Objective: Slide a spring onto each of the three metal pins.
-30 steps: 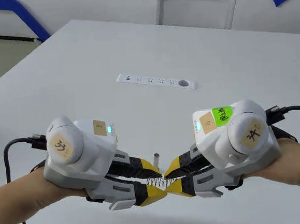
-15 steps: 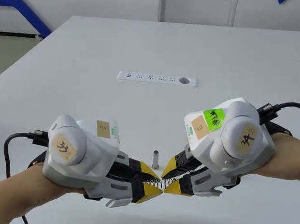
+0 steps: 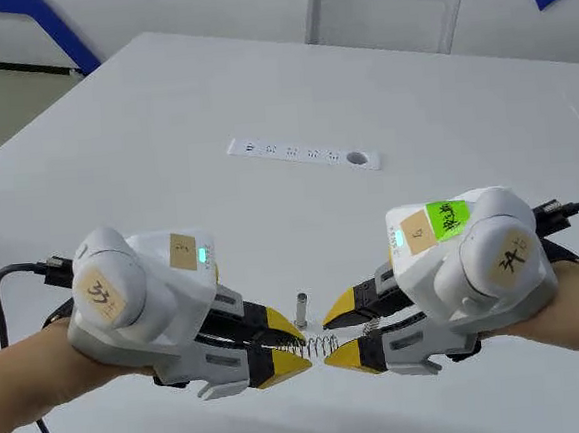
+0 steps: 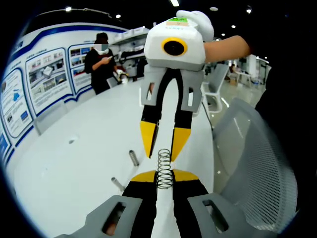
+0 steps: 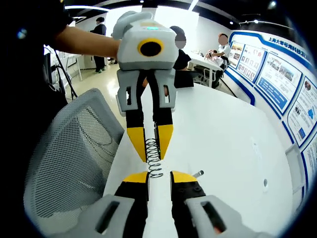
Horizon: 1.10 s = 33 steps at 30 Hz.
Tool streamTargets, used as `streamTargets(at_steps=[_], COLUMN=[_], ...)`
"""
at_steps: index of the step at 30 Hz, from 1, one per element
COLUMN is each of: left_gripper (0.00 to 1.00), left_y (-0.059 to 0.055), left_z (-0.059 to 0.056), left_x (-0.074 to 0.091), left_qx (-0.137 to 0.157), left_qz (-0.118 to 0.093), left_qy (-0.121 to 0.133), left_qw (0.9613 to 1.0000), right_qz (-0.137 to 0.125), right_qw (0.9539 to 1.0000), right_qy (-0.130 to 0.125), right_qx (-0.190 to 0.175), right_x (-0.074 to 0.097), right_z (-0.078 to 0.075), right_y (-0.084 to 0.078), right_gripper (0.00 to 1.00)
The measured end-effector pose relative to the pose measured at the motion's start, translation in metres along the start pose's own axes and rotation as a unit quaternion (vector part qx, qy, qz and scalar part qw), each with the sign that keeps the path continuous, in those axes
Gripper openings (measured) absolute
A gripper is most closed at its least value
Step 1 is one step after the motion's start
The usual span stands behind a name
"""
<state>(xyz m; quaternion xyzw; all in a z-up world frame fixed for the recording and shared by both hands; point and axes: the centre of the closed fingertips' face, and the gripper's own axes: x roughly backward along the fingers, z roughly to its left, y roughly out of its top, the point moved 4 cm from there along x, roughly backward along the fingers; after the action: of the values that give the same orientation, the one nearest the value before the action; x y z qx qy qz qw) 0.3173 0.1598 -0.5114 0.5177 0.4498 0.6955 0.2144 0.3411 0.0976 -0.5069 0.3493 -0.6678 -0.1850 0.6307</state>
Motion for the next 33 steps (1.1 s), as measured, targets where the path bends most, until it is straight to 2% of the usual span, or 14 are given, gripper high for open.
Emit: streamTargets(at_steps=[6,8,10,12,14,19,21,24,25,33], left_gripper=[0.10,0.10,0.10,0.10,0.10,0.10,0.10,0.10,0.10,0.10], left_y=[-0.001,0.000,0.002,0.003,0.004,0.002,0.002,0.002,0.002,-0.001], left_z=[0.000,0.000,0.001,0.001,0.002,0.003,0.003,0.004,0.004,0.008], left_x=[0.000,0.002,0.003,0.004,0.004,0.004,0.003,0.002,0.001,0.001], left_qx=[-0.004,-0.006,-0.003,-0.005,-0.006,-0.004,-0.009,-0.032,-0.032,-0.015], left_qz=[-0.002,-0.004,-0.013,-0.017,-0.018,-0.019,-0.012,0.006,0.009,0.000], left_qy=[0.000,0.003,0.002,0.004,0.005,0.007,0.008,0.012,0.010,0.015], left_qw=[1.0000,1.0000,0.9999,0.9998,0.9998,0.9998,0.9999,0.9994,0.9994,0.9998], right_qz=[-0.006,-0.018,-0.046,-0.055,-0.050,-0.065,-0.075,-0.085,-0.096,-0.114], right_qw=[0.9996,0.9989,0.9970,0.9970,0.9974,0.9961,0.9954,0.9949,0.9939,0.9922], right_qy=[-0.001,0.005,0.022,0.016,0.016,0.018,0.021,0.023,0.026,0.024], right_qx=[-0.027,-0.042,-0.058,-0.052,-0.049,-0.057,-0.057,-0.049,-0.048,-0.044], right_x=[-0.003,-0.003,-0.003,-0.002,-0.003,0.002,0.004,0.006,0.006,0.002], right_z=[-0.001,0.000,0.004,0.002,0.002,0.000,0.000,0.001,0.002,0.000], right_y=[-0.005,-0.003,0.003,0.006,0.007,0.013,0.019,0.026,0.031,0.046], right_gripper=[0.17,0.17,0.16,0.13,0.12,0.12,0.11,0.11,0.11,0.11])
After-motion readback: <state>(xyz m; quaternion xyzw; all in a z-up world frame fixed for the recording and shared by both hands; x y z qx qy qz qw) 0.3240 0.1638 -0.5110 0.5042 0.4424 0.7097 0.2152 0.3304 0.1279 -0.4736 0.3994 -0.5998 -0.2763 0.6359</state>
